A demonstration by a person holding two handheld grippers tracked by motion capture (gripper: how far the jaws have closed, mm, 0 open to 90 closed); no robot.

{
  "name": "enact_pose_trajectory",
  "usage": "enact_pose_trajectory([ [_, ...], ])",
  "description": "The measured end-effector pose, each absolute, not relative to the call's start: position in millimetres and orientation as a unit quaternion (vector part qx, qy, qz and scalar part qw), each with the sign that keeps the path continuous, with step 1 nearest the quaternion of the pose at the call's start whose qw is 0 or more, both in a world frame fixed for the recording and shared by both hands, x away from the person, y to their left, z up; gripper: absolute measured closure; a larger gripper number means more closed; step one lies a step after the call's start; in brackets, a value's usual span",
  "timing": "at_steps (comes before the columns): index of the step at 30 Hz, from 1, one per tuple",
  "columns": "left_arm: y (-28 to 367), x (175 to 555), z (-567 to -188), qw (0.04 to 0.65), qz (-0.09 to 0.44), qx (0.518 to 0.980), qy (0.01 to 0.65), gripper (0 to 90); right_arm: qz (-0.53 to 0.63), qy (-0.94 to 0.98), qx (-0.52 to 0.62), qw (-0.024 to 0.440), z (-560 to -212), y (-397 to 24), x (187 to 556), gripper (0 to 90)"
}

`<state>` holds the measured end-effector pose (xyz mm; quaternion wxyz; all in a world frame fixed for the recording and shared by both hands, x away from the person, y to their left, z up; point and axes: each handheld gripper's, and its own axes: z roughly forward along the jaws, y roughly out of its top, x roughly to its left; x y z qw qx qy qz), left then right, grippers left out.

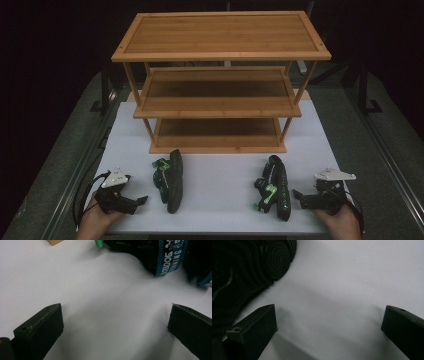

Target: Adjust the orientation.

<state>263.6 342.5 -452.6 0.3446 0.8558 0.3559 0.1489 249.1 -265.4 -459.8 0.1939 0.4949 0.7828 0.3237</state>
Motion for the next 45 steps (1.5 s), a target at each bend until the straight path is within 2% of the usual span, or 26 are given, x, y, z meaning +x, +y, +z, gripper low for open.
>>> enact_pose_trajectory([
  [14, 344, 263, -452, 0.348, 0.152, 0.853, 0.357, 1.4, 0.324, 0.783, 0.495, 0.194, -460, -265, 249, 0.0],
  [17, 348, 261, -450, 0.375, 0.142, 0.846, 0.351, 17.3, 0.324, 0.783, 0.495, 0.194, -460, -265, 249, 0.0],
  [19, 349, 261, -449, 0.379, 0.140, 0.844, 0.352, 24.4, 0.324, 0.783, 0.495, 0.194, -460, -265, 249, 0.0],
  [20, 350, 261, -449, 0.385, 0.136, 0.845, 0.345, 24.4, 0.324, 0.783, 0.495, 0.194, -460, -265, 249, 0.0],
  [23, 350, 258, -448, 0.391, 0.132, 0.850, 0.328, 40.0, 0.324, 0.783, 0.495, 0.194, -460, -265, 249, 0.0],
  [27, 351, 255, -441, 0.408, 0.123, 0.850, 0.311, 70.8, 0.324, 0.783, 0.495, 0.194, -460, -265, 249, 0.0],
  [28, 350, 255, -438, 0.414, 0.120, 0.847, 0.311, 83.8, 0.324, 0.782, 0.495, 0.195, -460, -265, 249, 0.0],
  [32, 348, 255, -432, 0.440, 0.107, 0.837, 0.308, 85.4, 0.324, 0.783, 0.494, 0.195, -460, -265, 249, 0.0],
  [37, 336, 257, -438, 0.435, 0.093, 0.845, 0.296, 80.6, 0.324, 0.782, 0.495, 0.195, -460, -265, 249, 0.0],
  [43, 324, 261, -442, 0.430, 0.099, 0.848, 0.294, 61.1, 0.324, 0.782, 0.495, 0.195, -460, -265, 249, 0.0],
  [45, 321, 264, -443, 0.429, 0.096, 0.849, 0.292, 58.4, 0.324, 0.782, 0.495, 0.195, -460, -265, 249, 0.0],
])
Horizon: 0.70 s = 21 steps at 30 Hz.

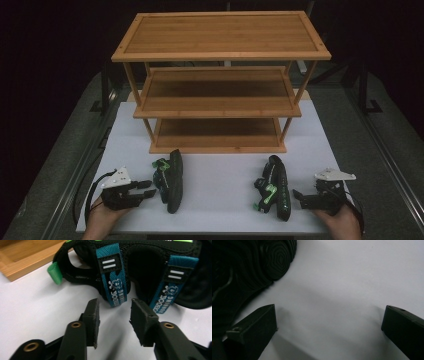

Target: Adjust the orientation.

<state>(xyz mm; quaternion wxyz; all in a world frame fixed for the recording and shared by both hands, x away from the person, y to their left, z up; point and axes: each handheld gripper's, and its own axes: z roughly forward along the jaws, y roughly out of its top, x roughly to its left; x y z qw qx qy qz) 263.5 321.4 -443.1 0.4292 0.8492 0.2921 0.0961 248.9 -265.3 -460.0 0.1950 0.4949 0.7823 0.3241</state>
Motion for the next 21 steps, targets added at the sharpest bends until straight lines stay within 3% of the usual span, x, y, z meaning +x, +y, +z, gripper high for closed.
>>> enact_pose_trajectory([
  [4, 317, 268, -444, 0.428, 0.096, 0.851, 0.289, 57.0, 0.324, 0.782, 0.495, 0.195, -460, -265, 249, 0.0],
  [11, 315, 272, -445, 0.434, 0.083, 0.851, 0.284, 66.2, 0.324, 0.782, 0.495, 0.195, -460, -265, 249, 0.0],
  [21, 312, 273, -433, 0.454, 0.089, 0.845, 0.267, 68.0, 0.324, 0.782, 0.495, 0.195, -460, -265, 249, 0.0],
])
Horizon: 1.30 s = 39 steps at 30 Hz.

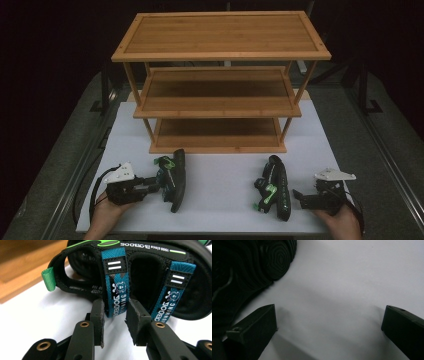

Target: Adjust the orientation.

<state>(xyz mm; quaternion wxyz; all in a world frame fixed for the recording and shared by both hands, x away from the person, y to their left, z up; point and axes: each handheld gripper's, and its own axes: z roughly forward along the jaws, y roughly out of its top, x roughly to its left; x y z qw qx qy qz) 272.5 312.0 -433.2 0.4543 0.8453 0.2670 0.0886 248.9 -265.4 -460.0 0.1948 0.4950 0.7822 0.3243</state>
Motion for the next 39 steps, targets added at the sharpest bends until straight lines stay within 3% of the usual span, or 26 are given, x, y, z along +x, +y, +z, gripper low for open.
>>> enact_pose_trajectory([
  [39, 222, 288, -392, 0.403, 0.130, 0.894, 0.146, 69.1, 0.324, 0.782, 0.495, 0.195, -460, -265, 249, 0.0],
])
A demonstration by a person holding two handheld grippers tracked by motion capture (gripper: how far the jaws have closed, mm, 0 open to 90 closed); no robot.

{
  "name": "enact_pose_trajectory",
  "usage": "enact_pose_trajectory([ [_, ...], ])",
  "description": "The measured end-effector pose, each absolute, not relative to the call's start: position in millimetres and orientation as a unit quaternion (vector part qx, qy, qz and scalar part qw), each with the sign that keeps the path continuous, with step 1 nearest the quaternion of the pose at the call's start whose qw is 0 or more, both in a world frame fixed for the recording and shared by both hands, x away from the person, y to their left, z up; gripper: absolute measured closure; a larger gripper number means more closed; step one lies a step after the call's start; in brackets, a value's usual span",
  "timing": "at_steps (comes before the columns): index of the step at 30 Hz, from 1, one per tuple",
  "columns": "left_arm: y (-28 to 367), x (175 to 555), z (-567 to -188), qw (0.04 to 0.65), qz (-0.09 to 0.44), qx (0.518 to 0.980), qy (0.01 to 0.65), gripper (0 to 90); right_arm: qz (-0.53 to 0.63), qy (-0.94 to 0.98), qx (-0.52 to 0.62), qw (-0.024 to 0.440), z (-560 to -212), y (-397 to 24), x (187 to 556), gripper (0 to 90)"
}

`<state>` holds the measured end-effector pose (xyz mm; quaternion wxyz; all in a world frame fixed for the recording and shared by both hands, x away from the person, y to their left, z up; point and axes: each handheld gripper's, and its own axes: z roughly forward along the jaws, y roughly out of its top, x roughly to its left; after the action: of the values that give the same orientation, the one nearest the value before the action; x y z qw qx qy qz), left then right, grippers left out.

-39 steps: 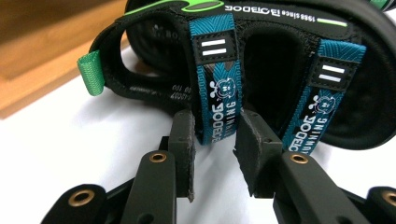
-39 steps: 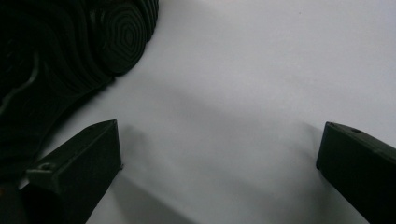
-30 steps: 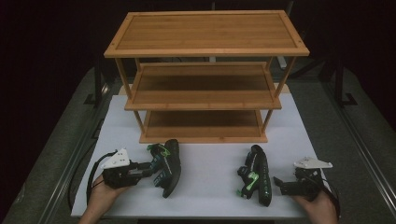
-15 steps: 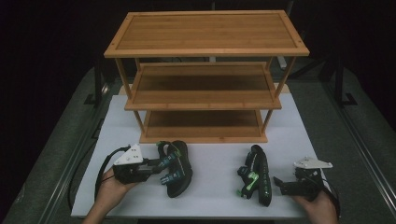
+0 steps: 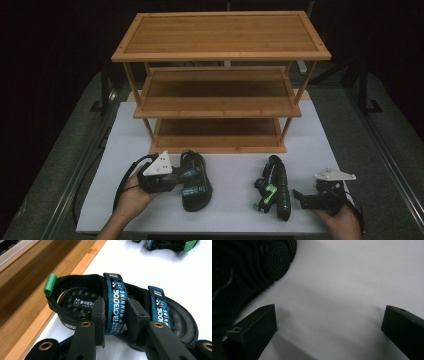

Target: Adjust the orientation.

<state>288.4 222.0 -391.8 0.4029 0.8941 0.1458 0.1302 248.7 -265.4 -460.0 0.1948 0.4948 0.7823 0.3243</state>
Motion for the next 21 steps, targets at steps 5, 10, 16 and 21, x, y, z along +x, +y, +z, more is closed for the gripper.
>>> enact_pose_trajectory([
  [5, 230, 291, -390, 0.438, 0.103, 0.877, 0.170, 63.8, 0.324, 0.782, 0.495, 0.195, -460, -265, 249, 0.0],
  [10, 245, 285, -385, 0.463, 0.096, 0.862, 0.185, 61.0, 0.325, 0.782, 0.495, 0.195, -460, -265, 249, 0.0],
  [16, 273, 268, -391, 0.474, 0.055, 0.857, 0.195, 88.1, 0.325, 0.782, 0.495, 0.195, -460, -265, 248, 0.0],
  [21, 275, 256, -402, 0.473, 0.024, 0.860, 0.188, 90.0, 0.325, 0.782, 0.495, 0.196, -460, -265, 249, 0.0],
])
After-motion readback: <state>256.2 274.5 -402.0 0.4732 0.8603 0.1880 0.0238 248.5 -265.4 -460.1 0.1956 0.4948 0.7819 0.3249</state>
